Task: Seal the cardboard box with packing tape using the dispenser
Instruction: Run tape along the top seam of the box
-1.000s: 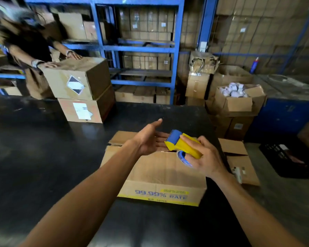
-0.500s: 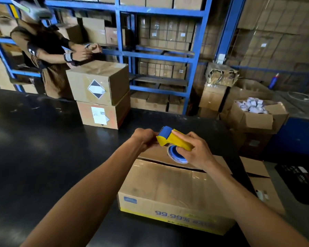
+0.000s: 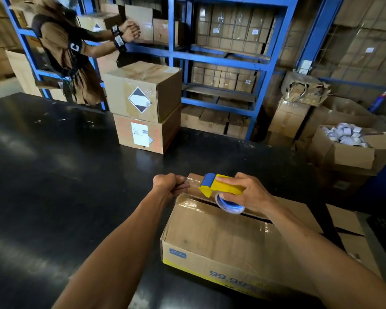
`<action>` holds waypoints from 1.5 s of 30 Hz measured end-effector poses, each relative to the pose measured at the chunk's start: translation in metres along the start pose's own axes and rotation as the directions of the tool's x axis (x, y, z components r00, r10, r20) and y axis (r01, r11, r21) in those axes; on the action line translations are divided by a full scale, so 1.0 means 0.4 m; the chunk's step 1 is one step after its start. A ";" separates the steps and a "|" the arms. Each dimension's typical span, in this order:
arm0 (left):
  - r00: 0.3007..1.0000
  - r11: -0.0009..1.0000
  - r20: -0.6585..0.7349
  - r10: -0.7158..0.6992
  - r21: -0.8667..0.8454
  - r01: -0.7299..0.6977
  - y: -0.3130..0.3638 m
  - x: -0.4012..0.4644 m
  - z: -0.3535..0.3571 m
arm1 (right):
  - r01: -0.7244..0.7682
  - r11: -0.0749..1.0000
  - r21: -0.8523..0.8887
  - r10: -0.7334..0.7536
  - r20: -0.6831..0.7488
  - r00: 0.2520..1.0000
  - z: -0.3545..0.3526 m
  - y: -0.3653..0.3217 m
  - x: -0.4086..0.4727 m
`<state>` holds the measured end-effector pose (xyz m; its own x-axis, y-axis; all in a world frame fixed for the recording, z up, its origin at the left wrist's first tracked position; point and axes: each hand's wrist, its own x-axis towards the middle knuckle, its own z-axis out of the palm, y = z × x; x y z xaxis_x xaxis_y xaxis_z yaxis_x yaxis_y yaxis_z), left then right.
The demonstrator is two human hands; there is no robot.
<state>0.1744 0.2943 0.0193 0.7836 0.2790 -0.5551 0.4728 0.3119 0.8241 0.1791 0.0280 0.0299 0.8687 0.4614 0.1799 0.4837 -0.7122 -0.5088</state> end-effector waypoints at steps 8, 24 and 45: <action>0.979 0.978 -0.130 0.157 0.156 -0.136 -0.081 0.037 -0.013 | 0.012 0.988 -0.156 0.005 0.108 0.994 0.063 0.012 0.015; 0.953 0.931 -0.235 0.189 0.351 -0.098 -0.184 0.094 -0.046 | 0.088 0.933 -0.348 -0.001 0.243 0.970 0.115 -0.005 0.075; 0.846 0.367 0.323 0.424 0.793 -0.487 -0.266 0.048 -0.047 | 0.089 0.929 -0.359 0.025 0.301 0.953 0.105 -0.014 0.089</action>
<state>0.1316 0.2834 -0.0811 0.9937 0.0748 -0.0838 0.1116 -0.7414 0.6618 0.2026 0.0705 0.0040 0.8082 0.5812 -0.0951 0.5648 -0.8107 -0.1542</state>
